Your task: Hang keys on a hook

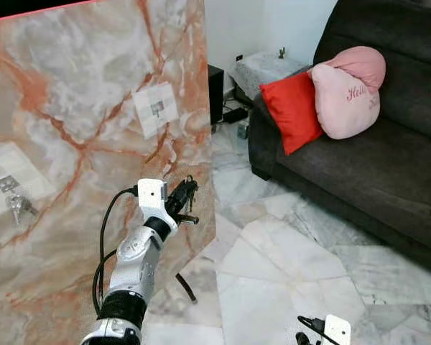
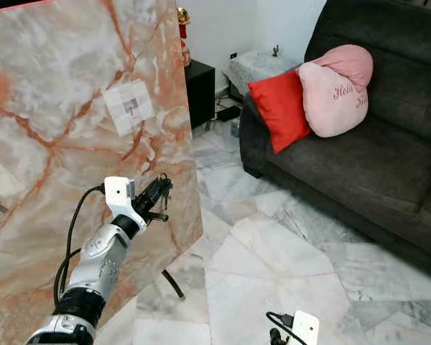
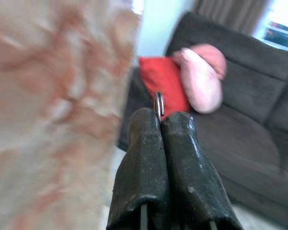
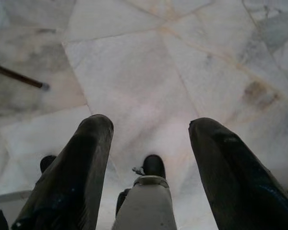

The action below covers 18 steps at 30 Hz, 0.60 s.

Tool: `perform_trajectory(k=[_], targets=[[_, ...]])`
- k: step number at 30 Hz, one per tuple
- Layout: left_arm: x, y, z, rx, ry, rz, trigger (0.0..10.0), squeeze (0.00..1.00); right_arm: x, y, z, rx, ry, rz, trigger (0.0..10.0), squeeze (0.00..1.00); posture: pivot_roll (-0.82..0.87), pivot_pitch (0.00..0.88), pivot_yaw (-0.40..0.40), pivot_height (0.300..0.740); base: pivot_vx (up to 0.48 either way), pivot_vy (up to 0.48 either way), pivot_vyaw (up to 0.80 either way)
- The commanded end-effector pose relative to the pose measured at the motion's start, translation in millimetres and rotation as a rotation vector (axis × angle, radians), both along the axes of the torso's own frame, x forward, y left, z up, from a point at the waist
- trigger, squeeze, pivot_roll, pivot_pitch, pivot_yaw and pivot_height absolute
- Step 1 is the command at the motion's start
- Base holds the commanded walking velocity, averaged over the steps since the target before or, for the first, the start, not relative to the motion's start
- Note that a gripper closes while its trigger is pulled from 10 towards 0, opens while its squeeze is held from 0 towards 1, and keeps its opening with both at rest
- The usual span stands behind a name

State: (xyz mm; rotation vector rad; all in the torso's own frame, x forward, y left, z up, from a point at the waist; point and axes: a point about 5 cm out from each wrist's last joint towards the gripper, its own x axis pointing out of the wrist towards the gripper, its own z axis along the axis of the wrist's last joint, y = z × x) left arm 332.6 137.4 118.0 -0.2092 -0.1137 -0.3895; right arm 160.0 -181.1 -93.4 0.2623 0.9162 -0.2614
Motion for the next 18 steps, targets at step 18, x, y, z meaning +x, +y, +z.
perform_trajectory(k=[18], targets=[[-25.0,-24.4,12,0.151,-0.077,-0.133,10.0,0.00,-0.7,-3.9,0,-0.006,0.003,-0.011,10.0,0.00,-0.02,0.000,-0.044,0.740,0.000,0.000,0.35]])
